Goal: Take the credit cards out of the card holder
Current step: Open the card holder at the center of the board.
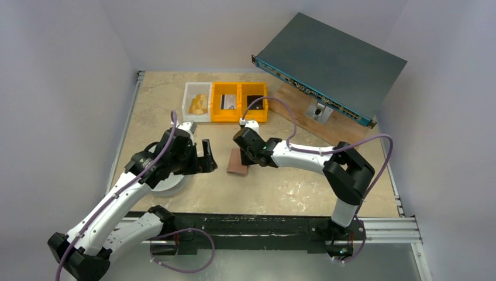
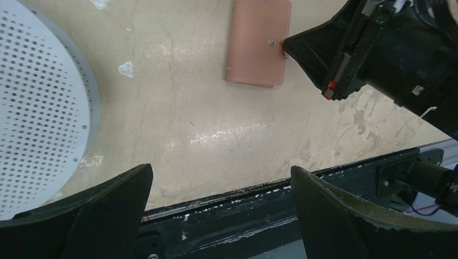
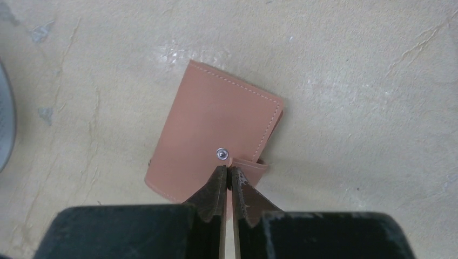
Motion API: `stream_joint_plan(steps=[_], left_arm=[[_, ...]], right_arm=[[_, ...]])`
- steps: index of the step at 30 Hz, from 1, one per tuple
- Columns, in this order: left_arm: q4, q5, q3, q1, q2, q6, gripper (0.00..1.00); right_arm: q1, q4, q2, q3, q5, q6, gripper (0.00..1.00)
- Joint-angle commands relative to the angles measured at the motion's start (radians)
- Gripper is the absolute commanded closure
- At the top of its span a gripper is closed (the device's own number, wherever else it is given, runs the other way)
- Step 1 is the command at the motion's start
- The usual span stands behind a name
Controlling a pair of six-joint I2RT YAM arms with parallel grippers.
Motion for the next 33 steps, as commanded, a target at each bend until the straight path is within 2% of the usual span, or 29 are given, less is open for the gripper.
stream_joint_plan(steps=[1, 7, 18, 24, 25, 33], left_arm=[[0.129, 0.111, -0.06, 0.004, 0.019, -0.043, 0.01], [0.231, 0.17, -0.119, -0.018, 0.079, -0.075, 0.09], [0.299, 0.102, -0.054, -0.127, 0.256, -0.089, 0.22], [0.318, 0.071, -0.095, -0.129, 0.248, -0.125, 0.24], [0.32, 0.066, -0.105, -0.13, 0.244, -0.131, 0.25], [0.323, 0.047, -0.159, -0.13, 0.219, -0.147, 0.3]], right_arm=[[0.007, 0.064, -0.095, -0.053, -0.076, 0.004, 1.0], [0.008, 0.1, -0.194, -0.136, -0.107, 0.018, 1.0], [0.008, 0.021, -0.388, -0.164, -0.108, 0.034, 1.0], [0.008, -0.023, -0.435, -0.12, -0.136, 0.012, 1.0], [0.008, -0.03, -0.433, -0.114, -0.142, -0.035, 1.0], [0.031, -0.065, -0.456, -0.083, -0.196, 0.036, 1.0]])
